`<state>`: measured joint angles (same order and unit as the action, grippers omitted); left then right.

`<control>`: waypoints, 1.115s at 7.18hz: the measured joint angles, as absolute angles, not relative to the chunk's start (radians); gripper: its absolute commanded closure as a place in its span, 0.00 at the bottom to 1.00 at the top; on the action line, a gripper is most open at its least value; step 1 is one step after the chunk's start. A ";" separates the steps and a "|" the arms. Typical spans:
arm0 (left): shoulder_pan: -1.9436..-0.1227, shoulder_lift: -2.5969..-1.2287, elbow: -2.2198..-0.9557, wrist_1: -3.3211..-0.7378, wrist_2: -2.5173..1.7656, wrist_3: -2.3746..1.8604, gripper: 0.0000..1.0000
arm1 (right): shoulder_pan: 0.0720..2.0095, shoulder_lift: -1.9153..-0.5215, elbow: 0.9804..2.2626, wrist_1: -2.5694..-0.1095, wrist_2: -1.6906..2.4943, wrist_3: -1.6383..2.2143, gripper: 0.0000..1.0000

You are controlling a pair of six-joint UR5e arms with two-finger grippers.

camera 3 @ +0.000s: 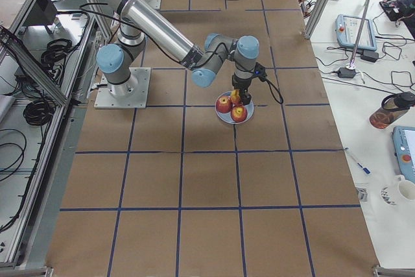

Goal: Transfer apple from basket to plate
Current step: 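Lower the apple onto the plate and open the right gripper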

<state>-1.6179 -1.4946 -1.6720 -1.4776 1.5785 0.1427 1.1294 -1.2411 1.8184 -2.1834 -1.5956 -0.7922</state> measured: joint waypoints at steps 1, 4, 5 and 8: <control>-1.618 -1.494 -1.672 -1.478 1.578 0.143 0.01 | 1.129 -1.242 1.818 -2.184 -1.597 -0.792 0.00; -1.618 -1.494 -1.672 -1.477 1.578 0.143 0.01 | 1.129 -1.260 1.807 -2.180 -1.609 -0.790 0.00; -1.618 -1.494 -1.672 -1.478 1.578 0.143 0.01 | 1.131 -1.280 1.807 -2.177 -1.610 -0.789 0.00; -1.617 -1.494 -1.672 -1.477 1.578 0.143 0.01 | 1.151 -1.385 1.781 -2.079 -1.594 -0.759 0.00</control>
<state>-1.6175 -1.4940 -1.6720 -1.4773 1.5785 0.1426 1.1506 -1.3850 1.7808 -2.0785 -1.5945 -0.7592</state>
